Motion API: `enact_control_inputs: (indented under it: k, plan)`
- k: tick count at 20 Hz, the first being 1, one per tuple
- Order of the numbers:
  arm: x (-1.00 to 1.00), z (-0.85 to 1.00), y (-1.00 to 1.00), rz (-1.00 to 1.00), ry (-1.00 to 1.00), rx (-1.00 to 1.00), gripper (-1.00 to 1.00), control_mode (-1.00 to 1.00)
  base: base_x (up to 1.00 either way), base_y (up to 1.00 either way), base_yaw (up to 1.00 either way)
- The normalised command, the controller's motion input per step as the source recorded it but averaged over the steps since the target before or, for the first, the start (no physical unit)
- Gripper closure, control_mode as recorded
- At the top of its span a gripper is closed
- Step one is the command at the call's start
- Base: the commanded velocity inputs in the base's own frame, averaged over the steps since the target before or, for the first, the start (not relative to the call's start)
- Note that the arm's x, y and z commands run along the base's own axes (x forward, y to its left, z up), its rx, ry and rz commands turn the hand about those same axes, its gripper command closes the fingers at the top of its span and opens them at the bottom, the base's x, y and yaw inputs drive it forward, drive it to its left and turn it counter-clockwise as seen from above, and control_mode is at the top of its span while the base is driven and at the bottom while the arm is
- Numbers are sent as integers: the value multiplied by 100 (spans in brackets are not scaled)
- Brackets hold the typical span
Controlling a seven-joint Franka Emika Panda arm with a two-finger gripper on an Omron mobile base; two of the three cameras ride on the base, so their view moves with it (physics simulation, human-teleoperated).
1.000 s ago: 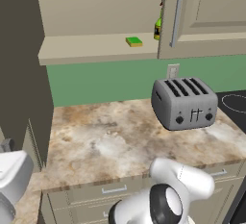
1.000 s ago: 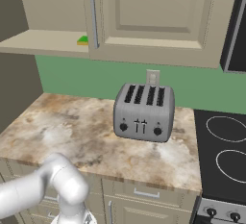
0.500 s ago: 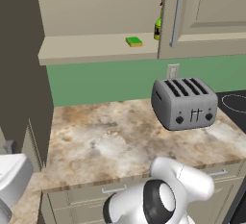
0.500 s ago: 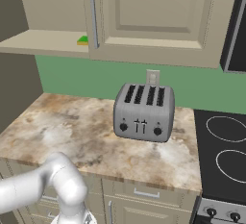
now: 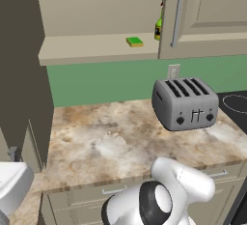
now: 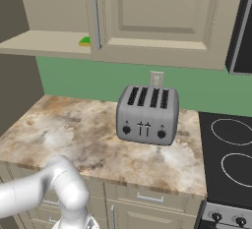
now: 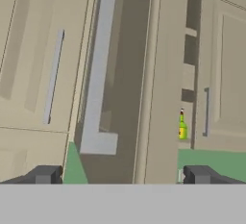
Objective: Pick up the spray and sponge from the sink, and place them back in the cabinet, and close the cabinet doors.
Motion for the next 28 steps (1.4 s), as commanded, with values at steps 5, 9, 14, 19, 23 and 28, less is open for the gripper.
enact_control_inputs:
  k: [5,9,14,19,23,28]
  plan:
    - [5,-1,0,-9,0,1,-100,-100,0,0,0]
    - [6,0,0,-10,0,1,-100,-100,0,0,0]
    - [8,-2,0,-11,0,1,-100,-100,0,0,0]
    - [8,0,0,-12,0,2,-100,-100,0,0,0]
    - [7,0,-1,-13,0,2,-100,-100,0,0,0]
    - [7,0,-11,-11,0,2,-100,-100,0,0,0]
